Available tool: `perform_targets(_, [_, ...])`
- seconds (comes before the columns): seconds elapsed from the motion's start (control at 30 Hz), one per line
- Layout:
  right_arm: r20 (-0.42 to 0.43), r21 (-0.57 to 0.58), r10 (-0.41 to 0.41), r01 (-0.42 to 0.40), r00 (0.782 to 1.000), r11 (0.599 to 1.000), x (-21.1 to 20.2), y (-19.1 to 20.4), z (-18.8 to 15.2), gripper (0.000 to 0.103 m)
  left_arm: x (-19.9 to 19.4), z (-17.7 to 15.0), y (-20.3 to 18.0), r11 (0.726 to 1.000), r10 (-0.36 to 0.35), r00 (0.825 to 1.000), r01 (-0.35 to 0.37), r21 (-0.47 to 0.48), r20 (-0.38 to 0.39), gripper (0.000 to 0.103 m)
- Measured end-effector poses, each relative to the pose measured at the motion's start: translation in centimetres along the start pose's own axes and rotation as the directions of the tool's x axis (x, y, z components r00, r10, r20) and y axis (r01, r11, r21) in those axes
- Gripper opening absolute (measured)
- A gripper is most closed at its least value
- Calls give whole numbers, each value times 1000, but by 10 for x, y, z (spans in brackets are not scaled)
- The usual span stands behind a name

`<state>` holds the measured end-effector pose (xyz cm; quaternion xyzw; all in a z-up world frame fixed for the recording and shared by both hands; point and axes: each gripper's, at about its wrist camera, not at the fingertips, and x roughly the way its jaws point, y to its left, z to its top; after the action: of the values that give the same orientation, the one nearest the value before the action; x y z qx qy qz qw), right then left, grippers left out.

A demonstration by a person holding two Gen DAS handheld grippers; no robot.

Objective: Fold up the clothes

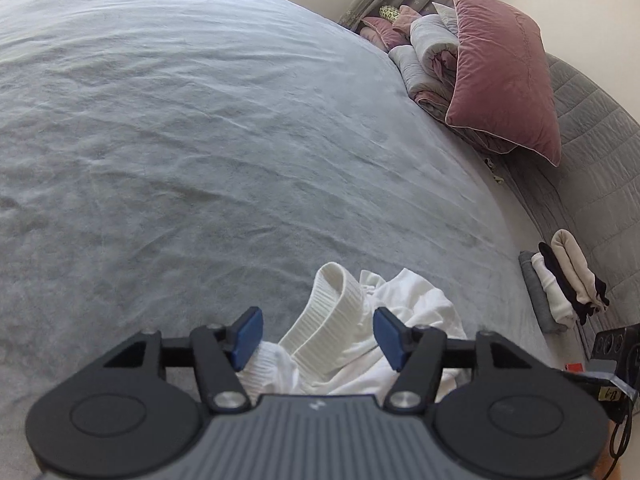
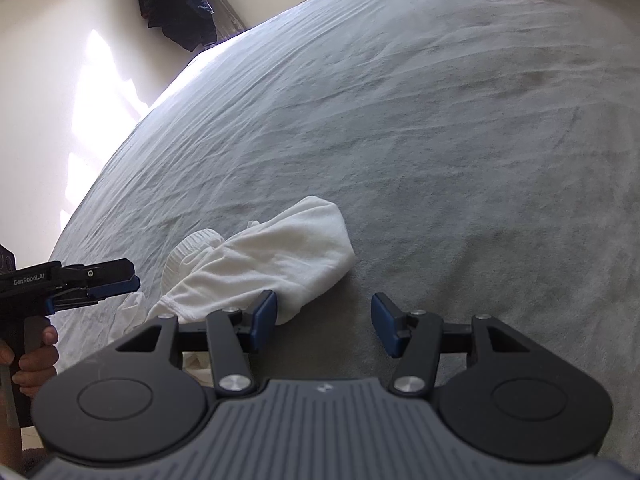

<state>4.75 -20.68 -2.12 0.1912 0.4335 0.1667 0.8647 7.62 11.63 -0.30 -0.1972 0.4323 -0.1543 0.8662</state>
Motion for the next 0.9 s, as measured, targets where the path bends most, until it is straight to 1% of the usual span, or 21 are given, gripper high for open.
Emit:
perform_targets(0.03, [-1, 1, 1, -1, 1000, 1000, 0, 0, 0, 57, 7, 2, -4, 1000, 14, 1000, -14, 9, 0, 65])
perform_targets(0.17, [-5, 9, 8, -7, 1000, 1000, -1, -3, 0, 57, 32, 6, -10, 1000, 15, 999, -15, -8, -50, 65])
perform_targets(0.23, [-6, 13, 10, -10, 1000, 1000, -1, -5, 1, 57, 42, 5, -10, 999, 21, 997, -23, -30, -72, 61])
perform_targets(0.3, [-6, 15, 12, -12, 1000, 1000, -2, -6, 1, 57, 46, 3, -12, 999, 42, 997, -44, -29, -64, 46])
perform_targets(0.33, [-6, 16, 11, -11, 1000, 1000, -3, -7, 1, 57, 46, 2, -14, 998, 56, 997, -57, -20, -53, 41])
perform_targets(0.4, [-6, 18, 10, -10, 1000, 1000, -3, -8, 1, 57, 43, -1, -19, 996, 94, 995, -94, 12, -26, 16])
perform_targets(0.43, [-5, 18, 9, -9, 1000, 1000, -3, -8, 1, 57, 40, -3, -25, 989, 136, 991, -135, 52, -3, 11])
perform_targets(0.47, [-5, 18, 8, -8, 1000, 1000, -4, -8, 1, 57, 38, -6, -31, 979, 179, 984, -180, 93, 23, 9])
perform_targets(0.53, [-4, 17, 5, -5, 1000, 1000, -4, -7, 1, 57, 34, -11, -39, 958, 235, 970, -242, 156, 64, 7])
perform_targets(0.67, [-4, 8, 2, -2, 1000, 1000, -2, -3, -1, 57, 25, -16, -48, 912, 305, 944, -328, 245, 130, 5])
perform_targets(0.9, [-4, -28, -14, 14, 1000, 1000, 1, 4, -7, 58, 10, -14, -39, 874, 370, 910, -410, 261, 190, 4])
